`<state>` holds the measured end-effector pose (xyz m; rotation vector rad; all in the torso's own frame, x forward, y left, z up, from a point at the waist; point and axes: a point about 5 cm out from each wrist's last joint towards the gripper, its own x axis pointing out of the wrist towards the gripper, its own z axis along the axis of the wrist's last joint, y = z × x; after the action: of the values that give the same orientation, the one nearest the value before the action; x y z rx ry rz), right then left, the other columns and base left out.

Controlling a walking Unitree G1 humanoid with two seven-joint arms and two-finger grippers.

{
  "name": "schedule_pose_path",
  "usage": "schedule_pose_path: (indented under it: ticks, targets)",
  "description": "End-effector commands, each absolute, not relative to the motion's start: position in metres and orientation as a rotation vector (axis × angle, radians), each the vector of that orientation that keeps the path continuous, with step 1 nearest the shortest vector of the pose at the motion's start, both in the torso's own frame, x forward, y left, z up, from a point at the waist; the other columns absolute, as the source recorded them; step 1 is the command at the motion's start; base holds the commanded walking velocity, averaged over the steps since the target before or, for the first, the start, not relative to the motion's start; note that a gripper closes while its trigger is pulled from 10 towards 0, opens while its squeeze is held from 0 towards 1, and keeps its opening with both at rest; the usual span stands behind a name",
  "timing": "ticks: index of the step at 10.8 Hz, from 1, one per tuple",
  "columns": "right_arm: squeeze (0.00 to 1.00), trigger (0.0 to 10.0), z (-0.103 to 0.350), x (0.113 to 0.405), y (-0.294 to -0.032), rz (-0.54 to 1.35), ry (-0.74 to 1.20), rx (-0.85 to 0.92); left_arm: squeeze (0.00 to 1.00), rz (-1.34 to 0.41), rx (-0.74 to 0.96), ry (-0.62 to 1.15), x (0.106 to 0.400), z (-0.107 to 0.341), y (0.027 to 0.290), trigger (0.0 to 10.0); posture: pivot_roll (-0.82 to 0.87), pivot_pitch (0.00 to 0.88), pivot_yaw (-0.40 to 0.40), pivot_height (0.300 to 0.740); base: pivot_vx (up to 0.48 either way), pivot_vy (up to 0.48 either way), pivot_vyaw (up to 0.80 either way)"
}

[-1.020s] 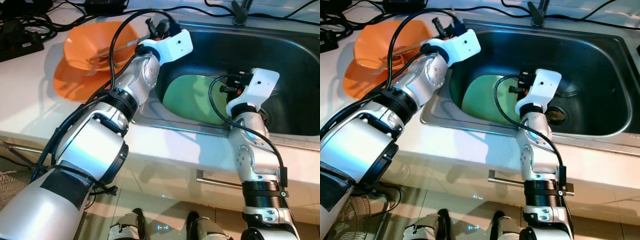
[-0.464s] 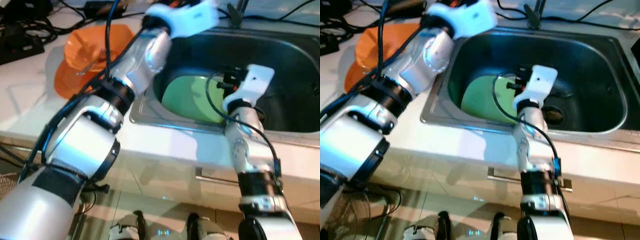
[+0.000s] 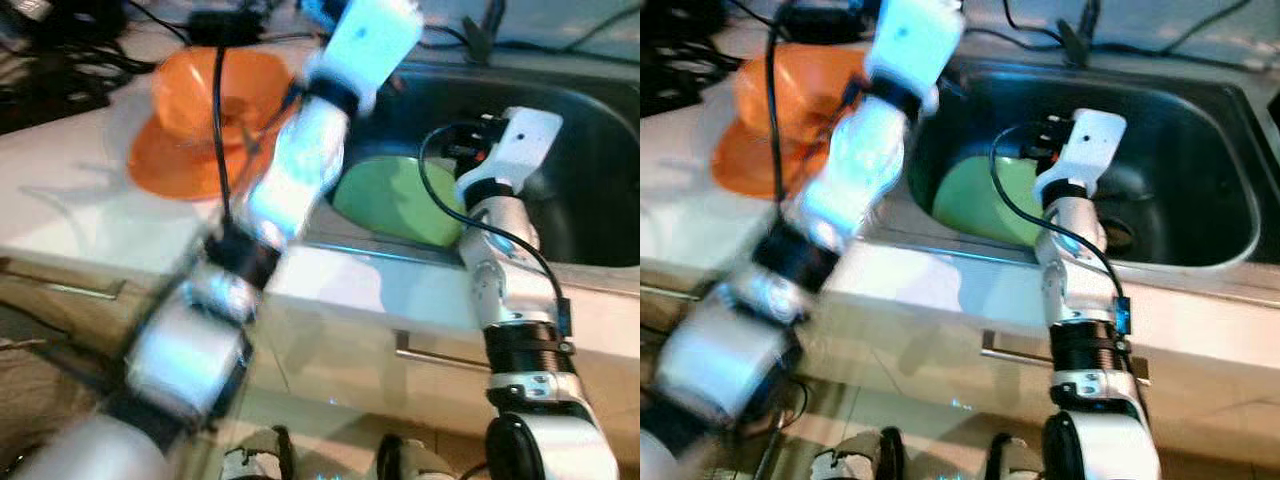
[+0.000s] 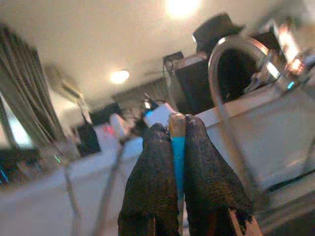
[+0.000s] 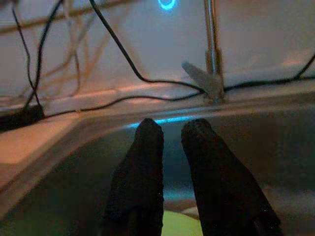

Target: Kitchen organization

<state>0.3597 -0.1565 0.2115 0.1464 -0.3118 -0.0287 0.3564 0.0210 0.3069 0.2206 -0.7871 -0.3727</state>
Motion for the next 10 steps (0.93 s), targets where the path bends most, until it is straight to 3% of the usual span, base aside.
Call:
schedule_pose_path:
  ticks: [1,2,5,10]
  targets:
    - [0.00,10.0,0.214,0.359,-0.160,-0.031,-0.330,0.129,0.00,-0.395,0.144,-0.815,0.352,0.318,0.023,10.0,-0.03,0.011,0.020,0.740,0.000,0.000,0.00]
    - [0.00,10.0,0.222,0.360,-0.164,-0.029,-0.360,0.130,0.00,-0.440,0.060,-0.829,0.346,0.321,0.022,10.0,-0.03,0.006,0.016,0.740,0.000,0.000,0.00]
    - [0.00,10.0,0.227,0.359,-0.160,-0.008,-0.386,0.130,0.00,-0.465,0.060,-0.847,0.339,0.322,0.030,10.0,-0.03,0.000,0.011,0.740,0.000,0.000,0.00]
    - [0.00,10.0,0.207,0.343,-0.167,0.044,-0.331,-0.048,0.00,-0.486,-0.107,-0.720,0.331,0.292,0.041,10.0,-0.03,0.000,0.012,0.740,0.000,0.000,0.00]
